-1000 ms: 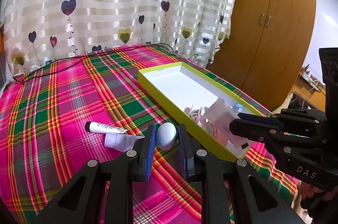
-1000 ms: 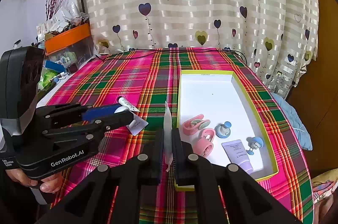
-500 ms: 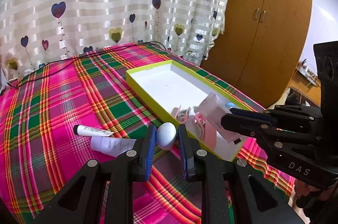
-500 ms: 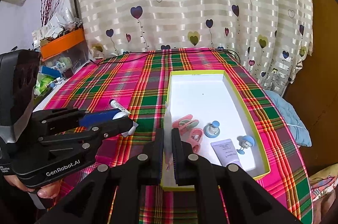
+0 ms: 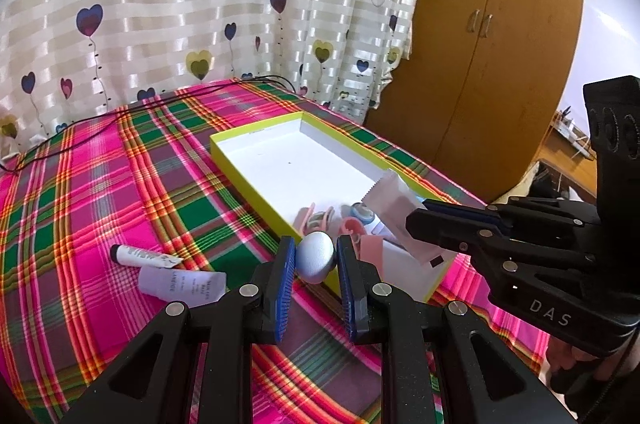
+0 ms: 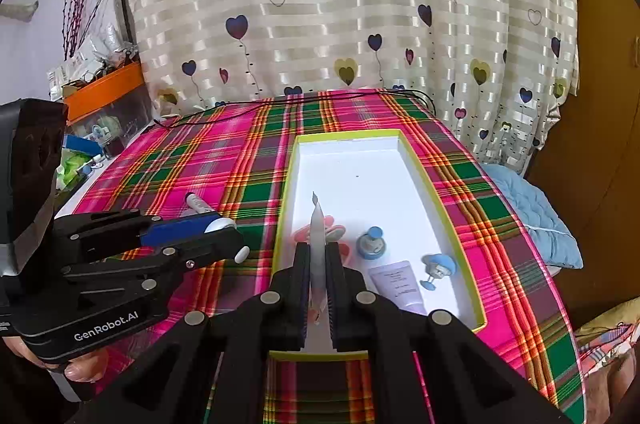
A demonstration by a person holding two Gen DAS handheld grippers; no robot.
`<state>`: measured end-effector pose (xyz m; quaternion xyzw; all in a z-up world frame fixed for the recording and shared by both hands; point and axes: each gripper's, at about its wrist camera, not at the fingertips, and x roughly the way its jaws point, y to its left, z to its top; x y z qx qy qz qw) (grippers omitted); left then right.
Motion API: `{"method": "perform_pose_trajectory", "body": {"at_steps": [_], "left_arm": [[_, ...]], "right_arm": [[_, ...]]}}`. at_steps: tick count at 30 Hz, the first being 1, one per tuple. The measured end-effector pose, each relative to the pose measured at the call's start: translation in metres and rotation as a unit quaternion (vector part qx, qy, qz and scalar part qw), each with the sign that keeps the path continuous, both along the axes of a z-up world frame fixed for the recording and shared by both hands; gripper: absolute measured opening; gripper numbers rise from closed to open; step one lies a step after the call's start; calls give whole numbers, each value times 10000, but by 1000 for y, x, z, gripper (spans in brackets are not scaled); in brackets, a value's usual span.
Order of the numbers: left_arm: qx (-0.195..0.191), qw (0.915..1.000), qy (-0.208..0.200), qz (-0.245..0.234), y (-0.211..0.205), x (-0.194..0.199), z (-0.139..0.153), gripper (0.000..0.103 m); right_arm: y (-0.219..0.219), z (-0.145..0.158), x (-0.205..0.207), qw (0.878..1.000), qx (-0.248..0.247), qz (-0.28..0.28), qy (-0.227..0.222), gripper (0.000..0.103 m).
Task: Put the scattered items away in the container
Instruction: 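Carry the white oval item and white packet with both grippers over the box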
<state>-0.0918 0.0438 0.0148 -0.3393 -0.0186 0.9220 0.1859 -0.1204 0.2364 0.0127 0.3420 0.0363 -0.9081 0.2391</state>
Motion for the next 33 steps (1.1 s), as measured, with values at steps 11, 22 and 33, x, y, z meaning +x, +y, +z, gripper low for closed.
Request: {"method": "perform_pose_trajectory", "body": {"at_steps": [11,22,33], "left_arm": [[70,9999,-59,-104,9,-9,-1,21],[127,9997,-142,-137,13,-17,-5,21],[81,9996,-160,-204,22,-24,-10,22]], "right_arm": [[10,-4,-8,9999,29,-123,-53,8],[16,-9,-14,9997,40,-210,-127,8],[19,-19,-20,9993,41,-259,-261,8]]}}
